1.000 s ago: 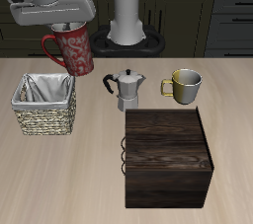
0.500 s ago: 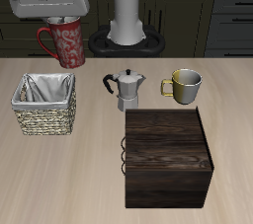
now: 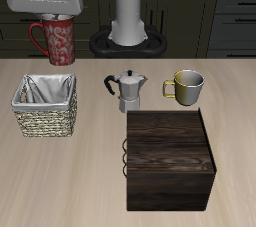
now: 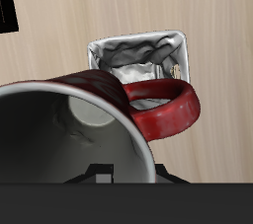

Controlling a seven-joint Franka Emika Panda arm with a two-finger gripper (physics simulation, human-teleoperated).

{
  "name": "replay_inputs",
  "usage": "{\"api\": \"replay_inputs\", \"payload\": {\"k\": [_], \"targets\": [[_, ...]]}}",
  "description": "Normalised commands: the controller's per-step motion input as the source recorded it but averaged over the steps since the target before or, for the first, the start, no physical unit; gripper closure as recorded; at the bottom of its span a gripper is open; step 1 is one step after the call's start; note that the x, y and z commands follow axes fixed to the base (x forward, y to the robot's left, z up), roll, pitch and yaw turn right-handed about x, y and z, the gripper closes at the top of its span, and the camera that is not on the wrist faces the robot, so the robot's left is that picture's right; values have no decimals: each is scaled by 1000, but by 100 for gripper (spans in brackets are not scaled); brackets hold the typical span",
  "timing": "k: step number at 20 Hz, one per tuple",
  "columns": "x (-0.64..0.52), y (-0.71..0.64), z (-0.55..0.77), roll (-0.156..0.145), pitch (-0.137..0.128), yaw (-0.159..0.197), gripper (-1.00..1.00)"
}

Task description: Place the red mug in the basket

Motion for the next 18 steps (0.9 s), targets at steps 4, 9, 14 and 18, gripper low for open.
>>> {"api": "replay_inputs", "payload": {"k": [4, 9, 14, 18], "targets": [[20, -247, -50, -64, -2, -27, 100], [-14, -187, -31, -38, 3, -21, 100], [71, -228, -152, -48, 23, -19, 100], [123, -59, -143, -17, 19, -2, 100]]}}
